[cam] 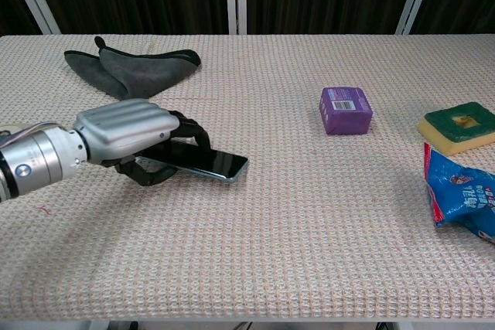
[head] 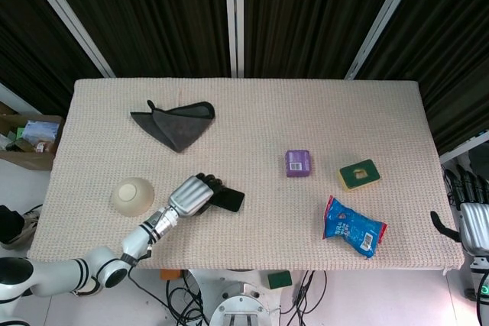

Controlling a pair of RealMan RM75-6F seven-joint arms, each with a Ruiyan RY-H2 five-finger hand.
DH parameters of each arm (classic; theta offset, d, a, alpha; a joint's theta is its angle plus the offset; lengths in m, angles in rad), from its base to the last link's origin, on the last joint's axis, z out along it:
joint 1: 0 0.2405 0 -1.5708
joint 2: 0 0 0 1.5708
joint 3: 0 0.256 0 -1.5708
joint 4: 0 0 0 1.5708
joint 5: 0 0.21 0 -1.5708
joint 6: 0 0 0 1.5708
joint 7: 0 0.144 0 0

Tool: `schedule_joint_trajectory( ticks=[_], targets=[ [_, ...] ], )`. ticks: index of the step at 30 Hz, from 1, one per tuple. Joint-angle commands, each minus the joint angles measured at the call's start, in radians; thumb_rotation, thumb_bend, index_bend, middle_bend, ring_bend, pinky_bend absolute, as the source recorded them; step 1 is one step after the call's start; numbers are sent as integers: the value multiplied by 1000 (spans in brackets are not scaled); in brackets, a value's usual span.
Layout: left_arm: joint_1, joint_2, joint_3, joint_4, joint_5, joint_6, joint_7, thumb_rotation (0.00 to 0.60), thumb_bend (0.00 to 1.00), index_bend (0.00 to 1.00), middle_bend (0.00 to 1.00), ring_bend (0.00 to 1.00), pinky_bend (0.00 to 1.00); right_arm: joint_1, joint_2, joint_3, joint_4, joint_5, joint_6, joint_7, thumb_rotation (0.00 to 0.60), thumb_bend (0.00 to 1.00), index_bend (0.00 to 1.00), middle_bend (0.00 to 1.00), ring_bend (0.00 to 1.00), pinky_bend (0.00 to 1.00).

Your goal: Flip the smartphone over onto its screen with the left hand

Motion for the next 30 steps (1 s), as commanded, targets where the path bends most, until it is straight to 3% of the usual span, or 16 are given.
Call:
schedule_joint_trajectory(
  ticks=[1, 6, 11, 16, 21, 23, 25, 30],
  targets=[
    [4, -32, -17, 41, 13, 46, -49, 600, 608, 441, 473, 316, 446, 0, 0, 1, 0, -1, 2, -1, 600, 319, 0, 0, 0, 0],
    [-12, -40, -34, 70, 26, 66, -118, 600, 624, 498, 523, 358, 486, 0, 1, 3, 1, 3, 0, -1, 600, 319, 0, 0, 0, 0],
    [-48, -22, -47, 75, -7, -7, -136, 600, 641, 490, 517, 359, 484, 1, 0, 5, 8, 9, -4, 2, 600, 318, 0, 0, 0, 0],
    [-106, 23, -58, 34, -43, -118, -101, 600, 631, 339, 406, 304, 426, 3, -2, 8, 15, 19, -13, 5, 600, 319, 0, 0, 0, 0],
    [-154, 52, -76, 13, -83, -191, -54, 600, 609, 135, 175, 207, 330, 4, -2, 12, 16, 21, -11, 5, 600, 319, 0, 0, 0, 0],
    [-169, 53, -84, 15, -119, -222, -14, 600, 608, 93, 130, 162, 307, 4, -3, 13, 17, 21, -11, 6, 600, 319, 0, 0, 0, 0],
    [-179, 42, -94, 21, -144, -223, 22, 600, 608, 54, 74, 104, 283, 4, -5, 13, 21, 22, -12, 9, 600, 319, 0, 0, 0, 0],
    [-170, 10, -105, 37, -129, -131, 41, 600, 606, 44, 62, 73, 271, 1, -9, 15, 29, 24, -7, 16, 600, 319, 0, 0, 0, 0]
  ],
)
